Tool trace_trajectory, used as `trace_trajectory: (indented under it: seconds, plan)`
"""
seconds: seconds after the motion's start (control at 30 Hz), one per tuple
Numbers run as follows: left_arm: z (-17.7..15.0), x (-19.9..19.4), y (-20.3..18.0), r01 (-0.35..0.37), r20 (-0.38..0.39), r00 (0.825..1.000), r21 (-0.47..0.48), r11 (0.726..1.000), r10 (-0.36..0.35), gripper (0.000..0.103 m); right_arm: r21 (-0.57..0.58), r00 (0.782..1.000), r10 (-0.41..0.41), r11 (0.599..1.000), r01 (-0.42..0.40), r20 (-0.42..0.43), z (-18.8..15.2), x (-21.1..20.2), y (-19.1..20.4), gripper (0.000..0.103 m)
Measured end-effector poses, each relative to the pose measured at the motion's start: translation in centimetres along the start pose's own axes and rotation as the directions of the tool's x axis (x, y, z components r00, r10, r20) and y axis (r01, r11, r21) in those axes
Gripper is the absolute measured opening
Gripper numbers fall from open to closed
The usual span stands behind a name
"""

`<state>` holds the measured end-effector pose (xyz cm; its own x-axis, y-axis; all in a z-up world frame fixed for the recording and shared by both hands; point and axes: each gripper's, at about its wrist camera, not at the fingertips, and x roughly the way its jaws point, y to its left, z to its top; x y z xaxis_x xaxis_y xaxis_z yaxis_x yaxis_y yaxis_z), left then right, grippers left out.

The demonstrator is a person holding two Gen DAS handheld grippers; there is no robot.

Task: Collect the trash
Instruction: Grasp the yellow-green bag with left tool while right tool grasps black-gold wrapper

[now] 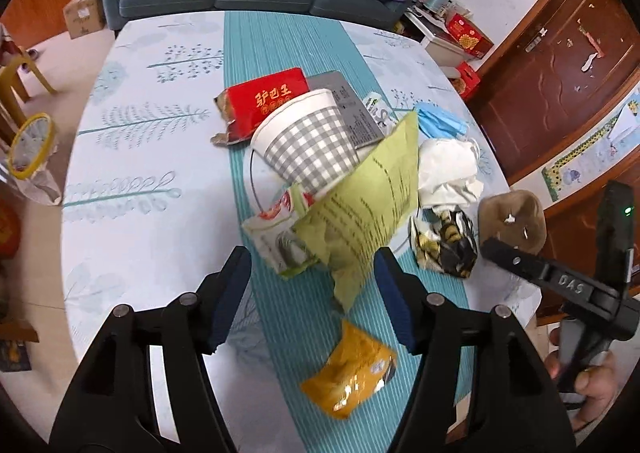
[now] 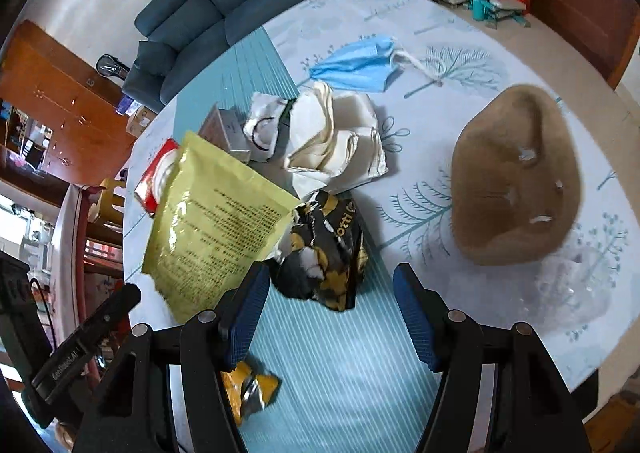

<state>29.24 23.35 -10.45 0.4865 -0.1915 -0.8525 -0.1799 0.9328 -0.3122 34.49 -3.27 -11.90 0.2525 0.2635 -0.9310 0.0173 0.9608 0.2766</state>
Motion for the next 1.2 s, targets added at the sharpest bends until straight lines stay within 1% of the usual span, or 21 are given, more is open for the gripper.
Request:
trace_trajectory:
  seconds: [0.2, 0.27, 0.37, 0.53, 0.67, 0.7, 0.73, 0.77, 0.8, 0.83, 0.87, 0.9, 0.93, 1.07, 1.2]
  plan:
    - [1.4, 2.1, 0.6, 0.016, 0.001, 1.0, 0.015, 1.0, -0.017, 0.06, 0.01, 0.999, 0.018, 1.0, -0.017, -0.029, 0.3, 2.6, -0.8, 0.066]
    - [1.6, 2.8, 0.8, 0.032, -0.006, 0.999, 0.021, 0.999, -0.032, 0.06, 0.017, 0.999, 0.029, 0.999, -0.029, -0.037, 0.2, 3.2, -1.0, 0.066]
    - [1.8, 3.8, 0.8, 0.055, -0.019, 0.998, 0.029, 0.998, -0.054, 0.06, 0.042, 0.997, 0.07, 0.997, -0.068, -0.038, 0.2, 3.9, -1.5, 0.066]
    - [1.6, 5.0, 0.5, 0.097, -0.024, 0.995, 0.039, 0.994, -0.096, 0.06, 0.044, 0.994, 0.097, 0.995, -0.095, -0.044, 0.2, 4.5, -1.3, 0.066]
    - [1.3, 5.8, 0.2, 0.137, -0.022, 0.99, 0.024, 0.99, -0.137, 0.06, 0.046, 0.992, 0.115, 0.993, -0.113, -0.056, 0.1, 5.0, -0.7, 0.064]
    - [1.2, 6.0, 0.2, 0.139, -0.026, 0.99, 0.018, 0.99, -0.139, 0.056, 0.045, 0.991, 0.121, 0.992, -0.118, -0.061, 0.0, 5.2, -0.5, 0.064]
    - [1.1, 6.1, 0.1, 0.141, -0.028, 0.99, 0.013, 0.99, -0.141, 0.044, 0.044, 0.99, 0.125, 0.992, -0.122, -0.061, -0.1, 5.3, -0.1, 0.059]
    - [1.0, 6.2, 0.0, 0.142, -0.03, 0.989, 0.01, 0.99, -0.142, 0.039, 0.044, 0.989, 0.134, 0.99, -0.131, -0.061, -0.1, 5.4, 0.0, 0.054]
    - [1.0, 6.3, -0.1, 0.144, -0.033, 0.989, 0.006, 0.99, -0.144, 0.036, 0.047, 0.988, 0.143, 0.989, -0.14, -0.06, -0.2, 5.4, 0.1, 0.052]
    - [0.9, 6.1, -0.1, 0.149, -0.026, 0.989, -0.001, 0.989, -0.149, 0.023, 0.048, 0.988, 0.143, 0.989, -0.14, -0.057, -0.2, 5.3, 0.3, 0.05]
    - [0.9, 5.9, -0.1, 0.156, -0.017, 0.988, -0.004, 0.988, -0.157, 0.019, 0.046, 0.988, 0.144, 0.989, -0.141, -0.051, -0.3, 5.1, 0.4, 0.046]
    - [0.9, 5.7, -0.3, 0.16, -0.015, 0.987, 0.0, 0.987, -0.16, 0.016, 0.045, 0.987, 0.151, 0.988, -0.148, -0.048, -0.4, 5.0, 0.6, 0.045]
    - [0.9, 5.4, -0.5, 0.158, -0.013, 0.987, 0.001, 0.987, -0.158, 0.012, 0.047, 0.987, 0.153, 0.987, -0.151, -0.046, -0.4, 4.9, 0.7, 0.044]
    - [0.7, 3.4, -1.6, 0.15, 0.007, 0.989, 0.028, 0.988, -0.15, 0.006, 0.039, 0.99, 0.14, 0.989, -0.14, -0.021, -1.1, 3.6, 0.9, 0.042]
    - [0.7, 0.7, -3.2, 0.118, 0.031, 0.992, 0.078, 0.99, -0.121, 0.004, 0.044, 0.988, 0.154, 0.987, -0.155, 0.027, -2.1, 1.0, 0.8, 0.042]
